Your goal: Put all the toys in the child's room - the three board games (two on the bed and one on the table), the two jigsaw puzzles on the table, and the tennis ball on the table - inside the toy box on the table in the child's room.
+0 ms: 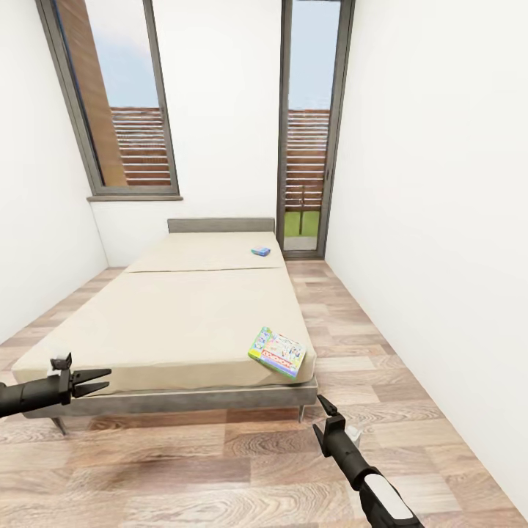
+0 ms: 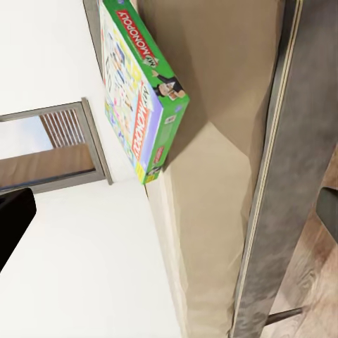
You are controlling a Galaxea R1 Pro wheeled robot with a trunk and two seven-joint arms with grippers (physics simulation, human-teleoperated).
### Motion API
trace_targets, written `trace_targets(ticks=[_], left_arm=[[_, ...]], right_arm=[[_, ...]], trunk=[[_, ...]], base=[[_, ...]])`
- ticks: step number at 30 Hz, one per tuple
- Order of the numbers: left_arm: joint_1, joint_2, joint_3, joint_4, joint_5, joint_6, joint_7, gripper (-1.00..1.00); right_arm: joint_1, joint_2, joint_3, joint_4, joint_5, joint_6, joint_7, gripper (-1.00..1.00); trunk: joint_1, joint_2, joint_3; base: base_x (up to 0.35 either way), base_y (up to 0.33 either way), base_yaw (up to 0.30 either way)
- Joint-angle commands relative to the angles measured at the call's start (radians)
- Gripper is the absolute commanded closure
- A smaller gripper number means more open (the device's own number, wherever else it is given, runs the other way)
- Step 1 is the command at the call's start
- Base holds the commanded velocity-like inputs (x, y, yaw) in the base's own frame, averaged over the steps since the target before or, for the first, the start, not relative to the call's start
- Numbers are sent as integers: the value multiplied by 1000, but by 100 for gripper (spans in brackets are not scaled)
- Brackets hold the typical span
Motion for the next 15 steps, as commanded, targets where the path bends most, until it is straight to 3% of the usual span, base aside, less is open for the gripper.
trace_targets(ticks=[1, 5, 15], left_arm=[[0, 0, 8, 1, -10, 11, -5, -100], [1, -1, 8, 1, -9, 11, -5, -100], [7, -3, 8, 1, -10, 12, -5, -100]], right_arm=[[-1, 1, -5, 0, -8, 9, 1, -100], [-1, 1, -6, 0, -8, 9, 1, -100], [-1, 1, -8, 1, -8, 9, 1, -100]], trunk=[[0, 0, -1], [0, 0, -1], [0, 0, -1]], base=[[0, 0, 0], [80, 11, 0], [210, 30, 0]])
